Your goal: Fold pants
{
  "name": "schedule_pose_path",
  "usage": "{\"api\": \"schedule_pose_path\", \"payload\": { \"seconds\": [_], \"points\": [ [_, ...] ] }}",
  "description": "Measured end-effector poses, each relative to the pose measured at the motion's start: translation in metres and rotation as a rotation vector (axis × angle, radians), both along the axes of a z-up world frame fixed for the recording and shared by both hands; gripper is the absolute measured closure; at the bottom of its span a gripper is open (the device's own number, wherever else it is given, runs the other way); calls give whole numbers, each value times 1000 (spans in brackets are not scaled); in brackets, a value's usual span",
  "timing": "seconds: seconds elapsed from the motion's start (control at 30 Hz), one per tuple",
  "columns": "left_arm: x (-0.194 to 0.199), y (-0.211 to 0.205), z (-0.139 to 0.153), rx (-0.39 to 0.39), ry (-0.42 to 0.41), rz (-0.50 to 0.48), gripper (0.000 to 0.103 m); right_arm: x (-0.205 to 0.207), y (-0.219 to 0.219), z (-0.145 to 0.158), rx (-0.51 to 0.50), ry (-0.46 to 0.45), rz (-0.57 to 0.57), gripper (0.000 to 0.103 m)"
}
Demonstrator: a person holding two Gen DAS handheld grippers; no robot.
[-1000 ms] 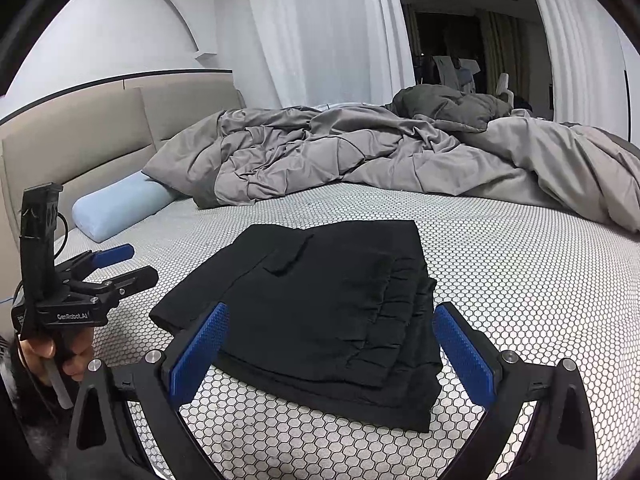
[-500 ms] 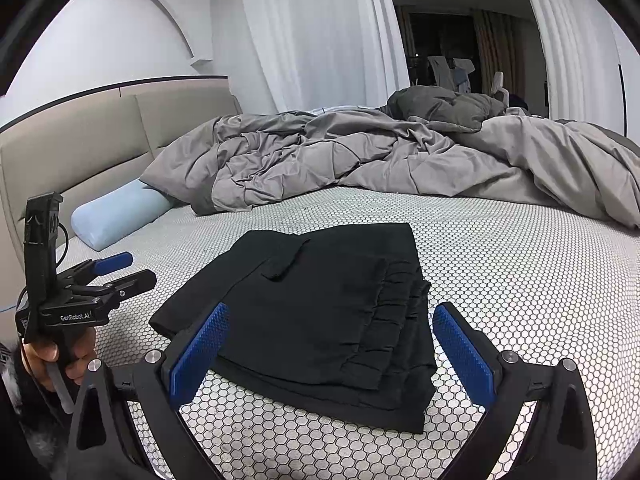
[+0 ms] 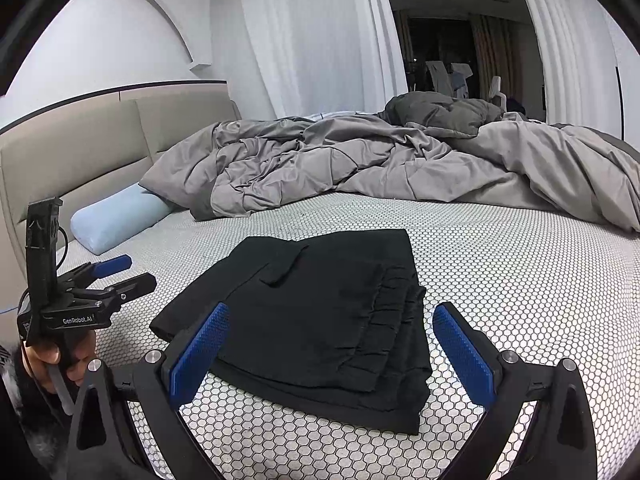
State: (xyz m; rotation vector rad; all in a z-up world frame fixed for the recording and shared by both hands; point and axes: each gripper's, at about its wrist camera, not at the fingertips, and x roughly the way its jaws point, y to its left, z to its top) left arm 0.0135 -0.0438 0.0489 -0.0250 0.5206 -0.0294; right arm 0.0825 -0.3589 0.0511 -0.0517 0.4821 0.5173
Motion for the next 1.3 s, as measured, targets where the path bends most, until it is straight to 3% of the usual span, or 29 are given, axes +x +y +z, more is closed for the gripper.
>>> {"api": "schedule_pose_path", "payload": {
  "seconds": [1.3],
  "points": [
    [-7,-10,11,5,-22,30,1,-3,-4,6,3,-11,-12,0]
  ]
}}
